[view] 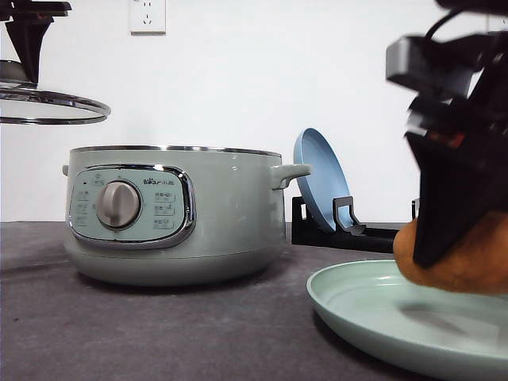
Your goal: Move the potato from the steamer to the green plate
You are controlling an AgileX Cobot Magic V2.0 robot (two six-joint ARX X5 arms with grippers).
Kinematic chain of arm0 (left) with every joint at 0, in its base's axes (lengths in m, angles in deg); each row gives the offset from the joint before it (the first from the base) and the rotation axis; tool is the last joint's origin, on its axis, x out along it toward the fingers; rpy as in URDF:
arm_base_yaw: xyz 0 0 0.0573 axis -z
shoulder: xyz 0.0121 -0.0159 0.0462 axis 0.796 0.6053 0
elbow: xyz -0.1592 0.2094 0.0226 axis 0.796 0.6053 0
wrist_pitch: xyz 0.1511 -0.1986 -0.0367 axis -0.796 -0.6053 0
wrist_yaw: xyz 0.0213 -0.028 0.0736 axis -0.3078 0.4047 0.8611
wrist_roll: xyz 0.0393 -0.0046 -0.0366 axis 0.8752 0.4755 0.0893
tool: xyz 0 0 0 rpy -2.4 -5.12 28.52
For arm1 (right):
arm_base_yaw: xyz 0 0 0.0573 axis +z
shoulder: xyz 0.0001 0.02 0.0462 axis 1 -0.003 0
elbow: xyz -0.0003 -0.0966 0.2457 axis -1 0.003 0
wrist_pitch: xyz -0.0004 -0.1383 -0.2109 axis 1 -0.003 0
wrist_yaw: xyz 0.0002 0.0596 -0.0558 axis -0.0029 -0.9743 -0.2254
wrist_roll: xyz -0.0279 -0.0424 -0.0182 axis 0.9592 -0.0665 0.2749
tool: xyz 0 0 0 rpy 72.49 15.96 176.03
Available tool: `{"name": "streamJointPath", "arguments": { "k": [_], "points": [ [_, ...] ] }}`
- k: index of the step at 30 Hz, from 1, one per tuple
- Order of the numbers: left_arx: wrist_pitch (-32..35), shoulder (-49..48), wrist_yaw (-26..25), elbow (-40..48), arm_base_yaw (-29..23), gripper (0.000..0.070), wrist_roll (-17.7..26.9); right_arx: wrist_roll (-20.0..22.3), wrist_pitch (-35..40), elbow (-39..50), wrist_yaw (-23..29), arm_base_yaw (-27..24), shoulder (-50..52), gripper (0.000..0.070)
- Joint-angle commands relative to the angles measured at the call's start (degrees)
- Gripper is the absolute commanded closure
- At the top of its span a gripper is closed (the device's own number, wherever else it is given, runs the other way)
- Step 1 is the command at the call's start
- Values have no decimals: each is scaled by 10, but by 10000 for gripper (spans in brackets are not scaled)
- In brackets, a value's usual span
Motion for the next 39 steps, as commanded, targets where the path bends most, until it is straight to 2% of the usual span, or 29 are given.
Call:
{"name": "streamJointPath", "arguments": {
  "k": [1,11,31,33,37,38,39],
  "points": [
    [16,-8,1,-24,-1,700,-1,-4,12,-3,2,1,-20,517],
    [16,-8,1,-24,-1,700,-2,-4,39,-3,2,0,-60,517],
    [15,-8,1,-24,0,700,-2,7,36,-2,2,0,-68,511],
    [15,-8,1,-24,0,700,-3,7,36,-2,2,0,-68,457],
    [14,-8,1,-24,0,700,-3,3,23,-12,3,0,-64,168],
    [14,-8,0,-24,0,700,-3,3,19,-17,3,0,-59,119],
    [14,-8,0,-24,0,700,-3,3,15,-23,3,0,-53,100]
  ]
}}
